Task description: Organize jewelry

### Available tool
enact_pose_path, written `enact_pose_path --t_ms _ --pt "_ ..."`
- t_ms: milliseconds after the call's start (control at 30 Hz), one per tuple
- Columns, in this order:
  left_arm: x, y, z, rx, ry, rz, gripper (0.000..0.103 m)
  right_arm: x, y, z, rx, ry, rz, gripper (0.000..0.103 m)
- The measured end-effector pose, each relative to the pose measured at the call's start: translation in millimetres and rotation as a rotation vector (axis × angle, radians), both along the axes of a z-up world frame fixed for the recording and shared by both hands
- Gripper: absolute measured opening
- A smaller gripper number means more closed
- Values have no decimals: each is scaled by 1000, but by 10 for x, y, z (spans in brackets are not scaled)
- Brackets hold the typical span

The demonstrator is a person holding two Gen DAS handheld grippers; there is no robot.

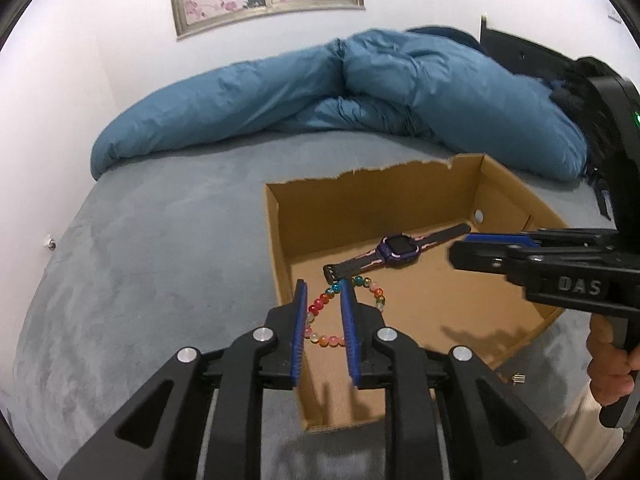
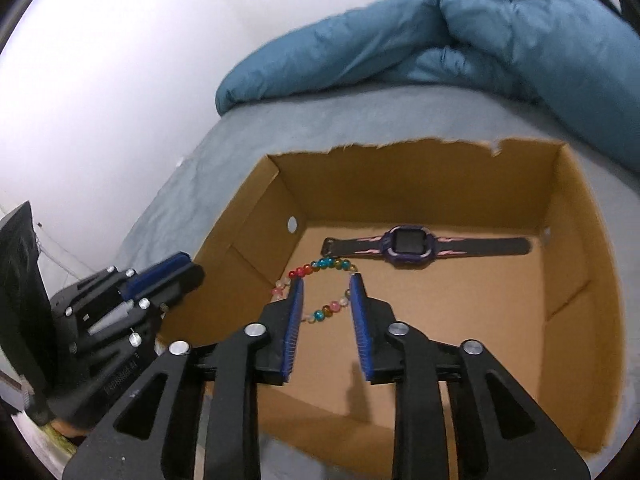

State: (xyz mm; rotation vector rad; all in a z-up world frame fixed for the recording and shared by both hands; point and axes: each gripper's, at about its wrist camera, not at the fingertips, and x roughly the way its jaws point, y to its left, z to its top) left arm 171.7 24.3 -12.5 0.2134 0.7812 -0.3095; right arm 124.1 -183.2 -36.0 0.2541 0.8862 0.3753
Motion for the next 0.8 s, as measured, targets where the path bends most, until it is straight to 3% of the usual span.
enact_pose_path --t_ms 367,500,800 --pt "-584 116 144 -54 -60 21 29 -912 -111 159 -133 -172 -79 48" --pt "-746 97 89 -44 -49 14 33 -1136 -123 145 -150 -193 -78 54" --pt "-967 47 -17 -49 -31 8 45 -1301 -130 -10 -158 -172 -73 56"
